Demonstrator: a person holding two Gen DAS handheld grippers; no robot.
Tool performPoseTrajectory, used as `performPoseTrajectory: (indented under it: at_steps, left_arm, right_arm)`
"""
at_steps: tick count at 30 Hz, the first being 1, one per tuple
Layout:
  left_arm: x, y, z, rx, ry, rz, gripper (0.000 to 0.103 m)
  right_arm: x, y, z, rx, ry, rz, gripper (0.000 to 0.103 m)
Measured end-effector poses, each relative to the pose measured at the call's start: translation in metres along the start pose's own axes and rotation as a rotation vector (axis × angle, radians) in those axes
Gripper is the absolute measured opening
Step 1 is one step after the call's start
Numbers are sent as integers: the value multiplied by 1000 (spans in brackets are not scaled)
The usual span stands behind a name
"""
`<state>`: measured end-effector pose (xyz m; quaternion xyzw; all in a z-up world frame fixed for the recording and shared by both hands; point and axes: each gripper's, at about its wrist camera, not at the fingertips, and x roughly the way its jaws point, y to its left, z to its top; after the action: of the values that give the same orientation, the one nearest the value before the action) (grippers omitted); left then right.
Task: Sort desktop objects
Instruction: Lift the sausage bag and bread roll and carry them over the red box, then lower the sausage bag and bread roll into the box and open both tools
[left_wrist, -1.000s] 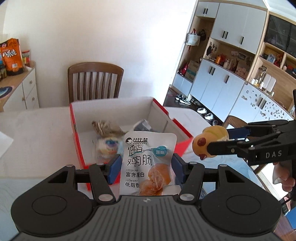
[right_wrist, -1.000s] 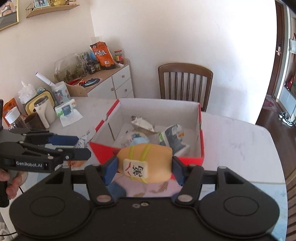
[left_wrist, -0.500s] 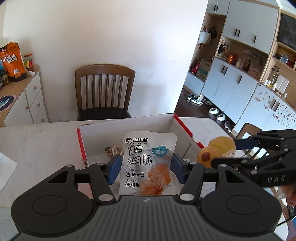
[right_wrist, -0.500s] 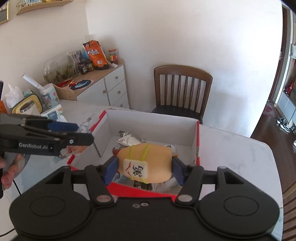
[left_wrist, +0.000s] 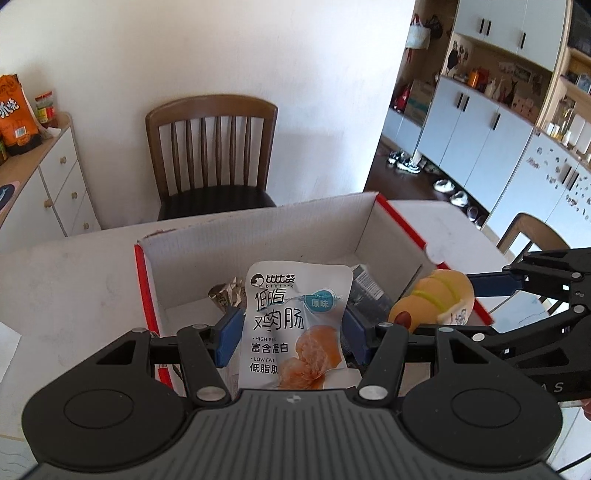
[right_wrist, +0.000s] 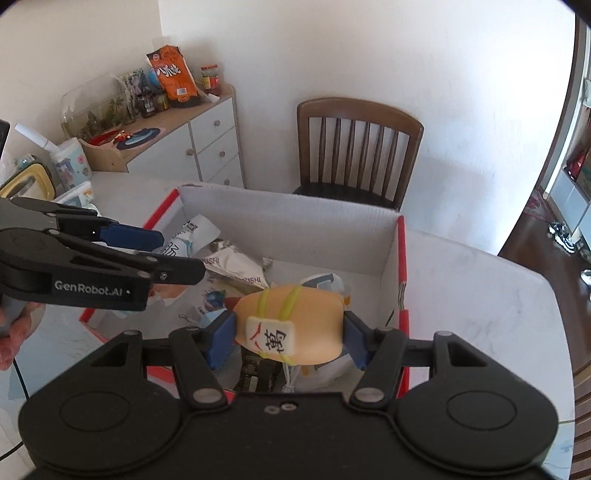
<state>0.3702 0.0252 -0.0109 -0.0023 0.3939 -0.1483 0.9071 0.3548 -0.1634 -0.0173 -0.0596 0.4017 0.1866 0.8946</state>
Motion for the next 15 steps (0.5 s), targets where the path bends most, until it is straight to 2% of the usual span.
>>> performPoseTrajectory:
  at_steps: [15]
  left_arm:
    - [40, 4, -8, -13, 78, 23, 58]
  right_arm:
    - [39, -3, -12, 30, 87, 3, 61]
